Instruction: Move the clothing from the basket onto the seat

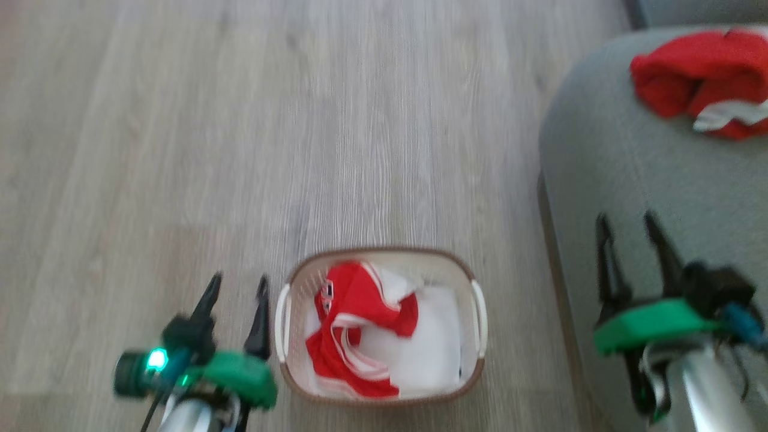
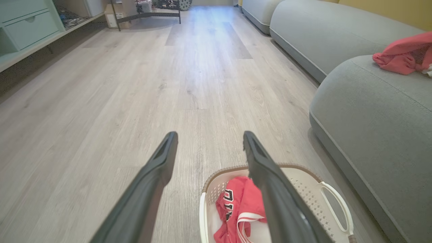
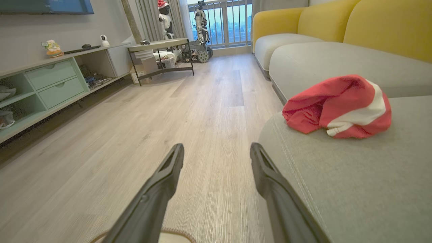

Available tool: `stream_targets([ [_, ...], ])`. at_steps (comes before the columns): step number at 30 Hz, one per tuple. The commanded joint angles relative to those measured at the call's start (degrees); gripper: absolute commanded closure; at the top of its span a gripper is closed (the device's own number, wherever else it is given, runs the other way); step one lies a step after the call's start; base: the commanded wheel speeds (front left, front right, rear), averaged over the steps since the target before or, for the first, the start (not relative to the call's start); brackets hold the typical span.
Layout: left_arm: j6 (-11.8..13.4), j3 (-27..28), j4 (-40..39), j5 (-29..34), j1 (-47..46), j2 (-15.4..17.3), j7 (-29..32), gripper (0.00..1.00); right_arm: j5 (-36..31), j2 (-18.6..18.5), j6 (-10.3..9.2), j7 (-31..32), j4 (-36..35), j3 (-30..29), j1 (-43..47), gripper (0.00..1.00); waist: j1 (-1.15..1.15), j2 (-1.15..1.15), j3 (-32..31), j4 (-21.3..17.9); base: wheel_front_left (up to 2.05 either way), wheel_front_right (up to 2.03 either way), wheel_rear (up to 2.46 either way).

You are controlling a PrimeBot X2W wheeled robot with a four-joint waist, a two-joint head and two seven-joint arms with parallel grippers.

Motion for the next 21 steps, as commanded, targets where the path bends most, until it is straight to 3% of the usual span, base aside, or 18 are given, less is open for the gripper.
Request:
stream_targets([
  [1,-0.6,0.7,0.7,0.8,-5.5,-0.5,0.5,0.0,-0.4,0.0,-0.02,-0.4,-3.1,0.4,-4.9,0.0,0.0,0.0,6.9,-0.6,0.0,0.0,0.0],
  [9,-3.3,-5.0,15.4,3.5,-19.1,-3.0,1.1,0.0,0.2,0.0,-0.02,-0.4,-7.8,0.4,-14.1,0.0,0.0,0.0,22.0,-4.4,0.0,0.0,0.0],
  [21,-4.7,-11.1,33.3,6.0,-32.4,-4.6,0.8,0.0,2.9,0.0,-0.02,-0.4,-13.7,2.7,-19.2,0.0,0.0,0.0,35.1,-9.8,0.0,0.0,0.0],
])
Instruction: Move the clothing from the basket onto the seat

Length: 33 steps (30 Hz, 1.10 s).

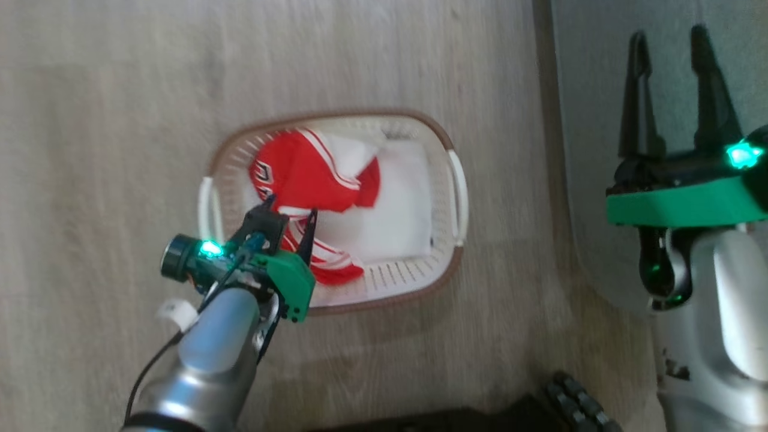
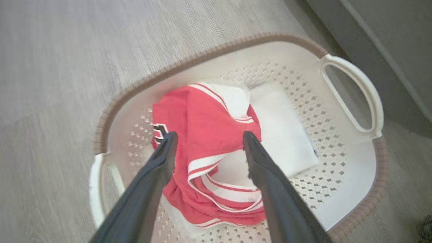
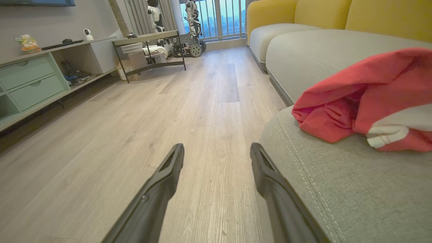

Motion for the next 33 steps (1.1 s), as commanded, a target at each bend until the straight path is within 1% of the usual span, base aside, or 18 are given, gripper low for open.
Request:
stream_targets([
  [1,-0.1,0.7,0.3,0.2,-1.1,0.2,-0.6,0.0,0.5,0.1,-0.02,-0.4,-2.4,1.3,-0.3,0.0,-0.02,0.0,5.0,-3.4,0.0,0.0,0.0],
  [4,0.8,0.6,3.5,0.0,-3.8,0.1,-0.9,0.0,1.0,0.1,-0.02,-0.4,-3.6,1.5,-0.9,0.0,-0.02,0.0,7.5,-4.4,0.0,0.0,0.0],
  [10,3.8,2.7,8.8,-1.4,-8.7,0.4,-1.4,0.0,1.8,0.1,-0.02,-0.4,-4.6,2.2,-2.1,0.0,-0.02,0.0,11.4,-6.0,0.0,0.0,0.0],
  [12,5.0,3.4,10.1,-1.7,-10.0,0.9,-1.6,0.0,2.1,0.1,-0.02,-0.4,-4.9,2.3,-2.4,0.0,-0.02,0.0,12.3,-6.5,0.0,0.0,0.0],
  [15,6.1,4.2,11.7,-2.4,-11.3,1.2,-1.8,0.0,2.6,0.1,-0.02,-0.4,-5.0,2.3,-2.8,0.0,-0.02,0.0,13.3,-6.9,0.0,0.0,0.0],
  [18,7.1,4.8,13.0,-3.0,-12.2,1.2,-1.9,0.0,2.8,0.1,-0.02,-0.4,-5.1,2.5,-3.0,0.0,-0.02,0.0,13.8,-7.0,0.0,0.0,0.0],
  [19,7.0,4.8,13.4,-3.2,-12.4,1.2,-2.0,0.0,2.9,0.1,-0.02,-0.4,-5.0,2.5,-3.1,0.0,-0.02,0.0,13.9,-7.0,0.0,0.0,0.0],
  [21,6.8,4.8,13.8,-3.4,-12.5,1.1,-2.1,0.55,3.0,0.1,-0.02,-0.4,-4.9,2.7,-3.2,0.0,-0.02,0.0,14.0,-7.1,0.0,0.0,0.0],
  [22,6.6,4.6,13.8,-3.5,-12.5,1.0,-2.1,1.0,3.1,0.1,-0.02,-0.4,-4.8,2.8,-3.3,0.0,-0.02,0.0,14.0,-7.2,0.0,0.0,0.0],
  [25,6.2,4.5,12.9,-3.9,-12.3,0.7,-2.2,1.0,3.0,0.1,-0.02,-0.4,-4.4,2.9,-3.5,0.0,-0.02,0.0,13.4,-7.2,0.0,0.0,0.0],
  [29,5.7,4.0,9.5,-4.0,-10.8,0.5,-2.2,1.0,2.3,0.1,-0.02,-0.4,-3.7,2.7,-3.2,0.0,-0.02,0.0,11.2,-6.6,0.0,0.0,0.0],
  [33,4.0,3.9,4.1,-4.8,-7.9,0.3,-2.2,1.0,1.3,0.1,-0.02,-0.4,-2.3,2.9,-2.3,0.0,-0.02,0.0,7.2,-5.8,0.0,0.0,0.0],
])
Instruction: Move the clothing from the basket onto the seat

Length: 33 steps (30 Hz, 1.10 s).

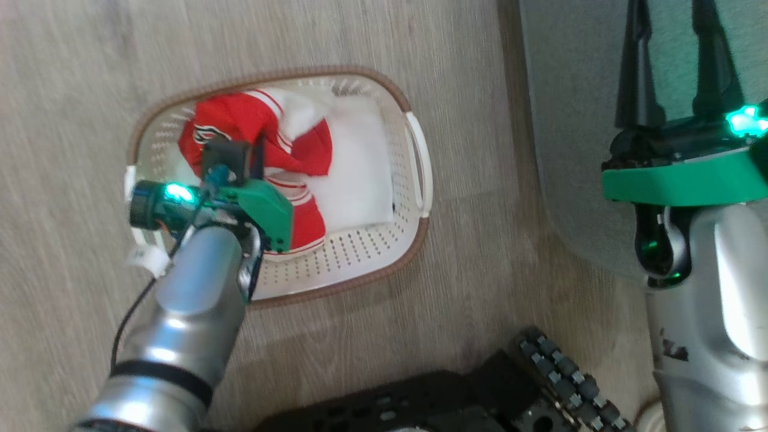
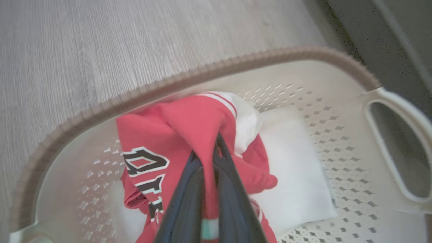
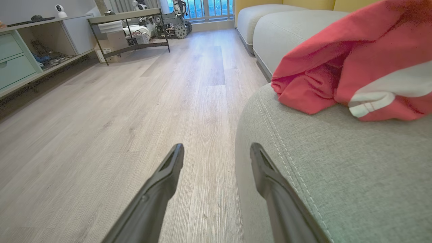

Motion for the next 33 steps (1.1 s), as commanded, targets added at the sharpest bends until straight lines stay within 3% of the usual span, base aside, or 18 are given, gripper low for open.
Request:
stream_targets([
  [1,-0.3,1.0,-1.6,-0.1,2.9,0.4,-0.8,1.0,-0.5,0.1,-0.02,-0.4,-1.3,1.1,1.9,0.0,0.0,0.0,-2.4,0.7,0.0,0.0,0.0],
  [9,-2.6,-1.0,-13.4,1.1,10.3,0.3,-0.8,1.0,-3.2,0.1,-0.02,-0.4,2.8,0.4,4.9,0.0,0.0,0.0,-14.1,3.6,0.0,0.0,0.0],
  [18,-5.7,-2.1,-21.5,-0.4,16.3,0.2,-0.8,1.0,-4.9,0.1,-0.02,-0.4,8.0,-0.2,12.2,0.0,0.0,0.0,-30.9,6.6,0.0,0.0,0.0],
  [27,-7.2,-3.1,-27.5,-2.6,16.5,0.4,2.2,1.0,-5.3,0.1,-0.02,-0.4,12.3,1.0,20.2,0.0,0.0,0.0,-45.2,8.5,0.0,0.0,0.0],
  [33,-7.8,-3.0,-31.0,-3.0,13.0,1.3,6.1,1.0,-4.7,0.1,-0.02,-0.4,12.8,3.6,22.4,0.0,0.0,0.0,-49.2,9.1,0.0,0.0,0.0],
])
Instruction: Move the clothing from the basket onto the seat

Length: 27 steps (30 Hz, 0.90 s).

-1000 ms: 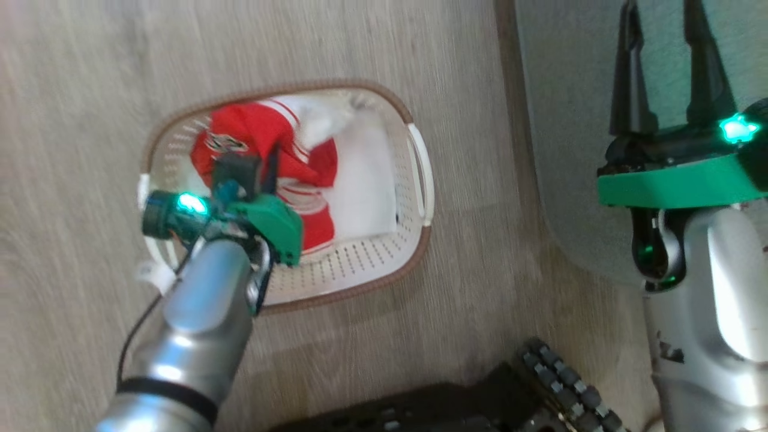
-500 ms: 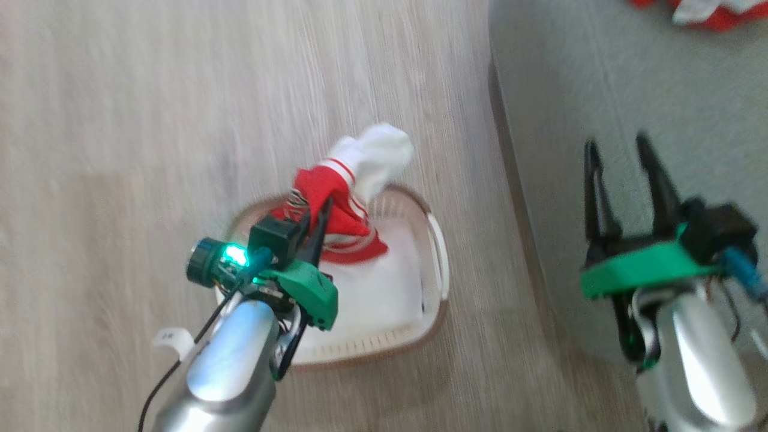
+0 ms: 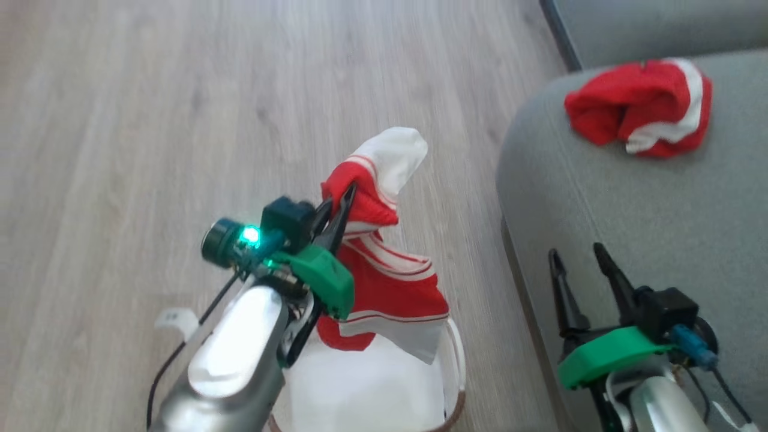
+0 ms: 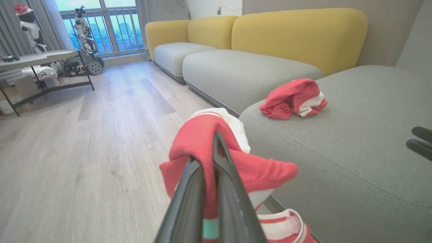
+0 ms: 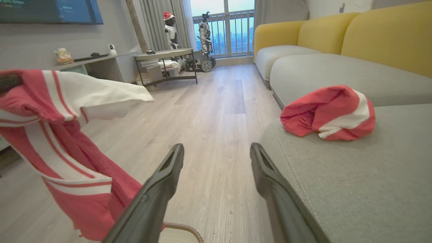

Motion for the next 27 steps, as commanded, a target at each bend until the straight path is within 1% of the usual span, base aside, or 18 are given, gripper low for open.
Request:
stream_targets([
  [1,-0.5,1.7,-2.9,-0.4,-5.3,1.0,0.8,1.0,0.6,0.0,-0.02,-0.4,-1.7,2.4,-1.3,0.0,0.01,-0.01,-3.6,1.3,0.0,0.0,0.0],
  [7,-1.1,1.4,-3.2,-0.5,-9.7,0.9,3.4,1.0,1.7,0.0,-0.02,-0.4,-1.8,6.6,-1.4,0.0,0.01,-0.01,-5.1,1.7,0.0,0.0,0.0],
  [8,-1.3,1.3,-2.6,-0.5,-11.2,0.9,3.9,1.0,2.2,0.0,-0.02,-0.4,-2.2,8.8,-1.6,0.0,0.01,-0.01,-5.4,1.7,0.0,0.0,0.0],
  [11,-1.4,1.0,-1.8,-0.6,-13.3,0.7,4.2,1.0,2.9,0.0,-0.02,-0.4,-2.6,11.8,-1.8,0.0,0.01,-0.01,-5.7,1.8,0.0,0.0,0.0],
  [12,-1.4,1.0,-1.8,-0.6,-13.3,0.7,4.2,1.0,2.9,0.0,-0.02,-0.4,-2.6,11.8,-1.8,0.0,0.01,-0.01,-5.7,1.8,0.0,0.0,0.0],
  [13,-1.5,0.7,-1.5,-0.8,-14.6,0.5,4.3,1.0,2.5,0.0,-0.02,-0.4,-2.0,13.5,-2.5,0.0,0.01,-0.01,-5.8,1.9,0.0,0.0,0.0],
  [15,-1.6,0.4,-1.5,-1.0,-15.1,0.4,4.3,1.0,2.1,0.0,-0.02,-0.4,-1.6,14.3,-3.1,0.0,0.01,-0.01,-5.9,2.1,0.0,0.0,0.0],
  [18,-1.6,-0.4,-1.1,-1.4,-16.5,0.1,4.3,1.0,0.7,0.0,-0.02,-0.4,0.6,16.1,-5.3,0.0,0.01,-0.01,-5.9,2.5,0.0,0.0,0.0],
  [21,-1.5,-1.4,-0.8,-1.9,-17.5,-0.1,4.1,1.0,-1.2,0.0,-0.02,-0.4,3.2,16.5,-7.9,0.0,0.01,-0.01,-5.9,3.3,0.0,0.0,0.0],
  [27,-1.1,-3.5,-0.9,-3.1,-18.6,-0.3,3.6,1.0,-2.1,0.0,-0.02,-0.4,9.3,18.9,-12.3,0.0,0.01,-0.01,-6.0,4.7,0.0,0.0,0.0],
])
